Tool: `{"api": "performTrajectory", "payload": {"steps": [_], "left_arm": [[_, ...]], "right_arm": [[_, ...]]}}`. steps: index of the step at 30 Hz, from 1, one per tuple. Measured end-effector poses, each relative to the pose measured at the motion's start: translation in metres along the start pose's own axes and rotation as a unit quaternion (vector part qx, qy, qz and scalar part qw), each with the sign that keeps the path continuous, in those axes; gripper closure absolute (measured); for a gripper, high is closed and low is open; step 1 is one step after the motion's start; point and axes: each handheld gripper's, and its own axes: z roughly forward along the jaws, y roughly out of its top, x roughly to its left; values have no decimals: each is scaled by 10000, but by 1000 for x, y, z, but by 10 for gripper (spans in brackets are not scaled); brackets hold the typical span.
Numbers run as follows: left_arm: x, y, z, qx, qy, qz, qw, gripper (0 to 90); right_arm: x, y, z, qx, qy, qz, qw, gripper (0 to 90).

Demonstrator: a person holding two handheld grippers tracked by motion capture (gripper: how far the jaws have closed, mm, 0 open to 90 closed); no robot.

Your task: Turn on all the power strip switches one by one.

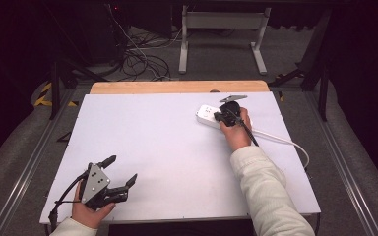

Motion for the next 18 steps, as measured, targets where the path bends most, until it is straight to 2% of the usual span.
{"api": "performTrajectory", "payload": {"steps": [7, 14, 18], "left_arm": [[0, 0, 0, 9, -20, -19, 10000, 168], [0, 0, -1, 3, 5, 39, 10000, 168], [0, 0, -1, 7, 14, 24, 10000, 168]], "right_arm": [[9, 2, 1, 74, -308, -157, 9994, 900], [13, 4, 2, 180, -428, -170, 9988, 900], [9, 6, -2, 141, -295, 69, 9994, 900]]}}
